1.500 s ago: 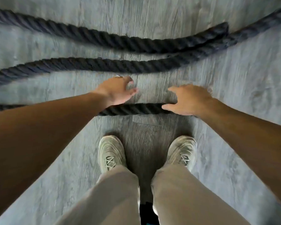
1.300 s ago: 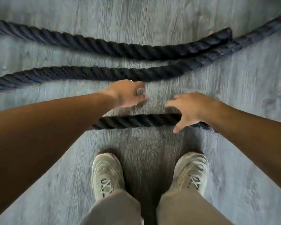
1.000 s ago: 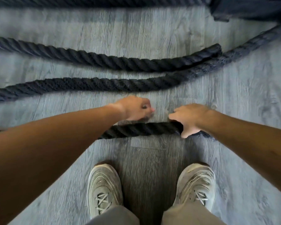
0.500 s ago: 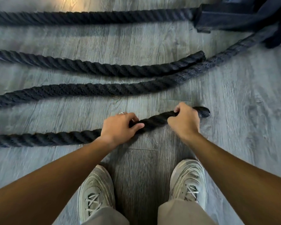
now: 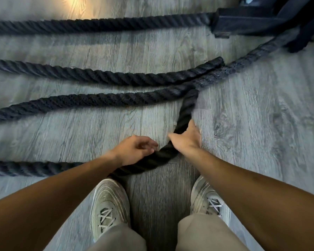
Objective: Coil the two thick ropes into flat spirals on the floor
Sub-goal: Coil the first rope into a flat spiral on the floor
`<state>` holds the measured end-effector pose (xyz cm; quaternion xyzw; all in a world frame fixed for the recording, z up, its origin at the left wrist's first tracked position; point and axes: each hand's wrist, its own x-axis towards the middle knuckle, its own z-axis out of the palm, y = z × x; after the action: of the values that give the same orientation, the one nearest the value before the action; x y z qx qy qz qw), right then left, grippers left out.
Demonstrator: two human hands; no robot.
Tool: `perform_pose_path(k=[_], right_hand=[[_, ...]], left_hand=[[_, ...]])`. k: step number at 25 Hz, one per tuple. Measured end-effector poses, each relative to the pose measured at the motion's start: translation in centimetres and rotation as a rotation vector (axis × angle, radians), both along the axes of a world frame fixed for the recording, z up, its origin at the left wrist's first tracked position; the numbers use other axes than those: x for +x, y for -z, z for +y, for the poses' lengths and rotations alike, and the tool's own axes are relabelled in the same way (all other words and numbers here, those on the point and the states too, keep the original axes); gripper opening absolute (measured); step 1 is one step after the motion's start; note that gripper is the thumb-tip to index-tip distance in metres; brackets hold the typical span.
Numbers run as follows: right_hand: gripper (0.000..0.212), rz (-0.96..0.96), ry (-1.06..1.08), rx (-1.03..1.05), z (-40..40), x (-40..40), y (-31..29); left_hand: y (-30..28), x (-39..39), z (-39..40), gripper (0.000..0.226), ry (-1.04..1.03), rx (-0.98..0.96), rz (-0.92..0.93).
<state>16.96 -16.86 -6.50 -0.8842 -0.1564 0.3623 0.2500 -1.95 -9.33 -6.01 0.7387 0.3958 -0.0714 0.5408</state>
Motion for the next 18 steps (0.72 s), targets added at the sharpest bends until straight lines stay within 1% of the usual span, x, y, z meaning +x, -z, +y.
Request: perform_pose_path(k=[1,2,4,5,7,8,9,10,11,12,13,15,16,18], right_hand=[[0.092,-0.011,-0.072,0.003,-0.4,0.4,-0.1],[0.093,-0.020,-0.116,-0.004,-0.9,0.7,-0.2],[0.092,-0.086,-0.193,-0.021,-2.1,1.8,-0.4],[0.091,-0.133,-0.257,-0.023,-2.7,2.3,-0.5],[0.088,-0.220,-0.451,-0.013,-3.4,3.1,-1.2],[0.087,-0.230,-0.553,0.015,-3.3,3.4,-1.4],[0.086,-0.217,-0.638,0.057,-3.1,3.7,-1.6],[0.085,-0.195,-0.697,0.097,-2.8,3.9,-1.8],[0.085,-0.168,-0.739,0.114,-2.2,4.1,-1.7],[0.085,-0.137,-0.772,0.108,-1.7,4.2,-1.5],[0.085,-0.101,-0.797,0.082,-1.4,4.2,-1.1],[0.084,-0.054,-0.810,0.071,-1.6,4.3,0.0],[0.083,-0.044,-0.775,0.113,-2.0,4.3,0.4],[0.080,-0.068,-0.607,0.248,-2.4,4.7,0.5]], left_hand=[[0.2,0.2,-0.3,0.033,-0.031,0.008,-0.029],[0.4,0.6,-0.3,0.043,-0.061,0.077,-0.042],[0.3,2.3,1.7,0.067,-0.064,0.363,-0.002],[0.1,3.4,3.2,0.078,0.003,0.526,0.038],[-0.8,5.9,6.1,0.092,0.246,0.833,0.083],[-1.2,7.0,7.3,0.091,0.402,0.927,0.116],[-1.4,7.8,7.9,0.084,0.560,0.955,0.157],[-1.4,8.1,8.0,0.073,0.683,0.936,0.202],[-1.3,7.9,7.9,0.065,0.739,0.903,0.248],[-1.0,7.3,7.5,0.061,0.723,0.900,0.280],[-0.4,6.4,6.8,0.062,0.673,0.937,0.305],[0.5,5.1,4.6,0.067,0.567,1.052,0.372],[0.6,5.0,3.8,0.067,0.526,1.078,0.411],[0.3,5.7,3.5,0.060,0.491,1.042,0.446]])
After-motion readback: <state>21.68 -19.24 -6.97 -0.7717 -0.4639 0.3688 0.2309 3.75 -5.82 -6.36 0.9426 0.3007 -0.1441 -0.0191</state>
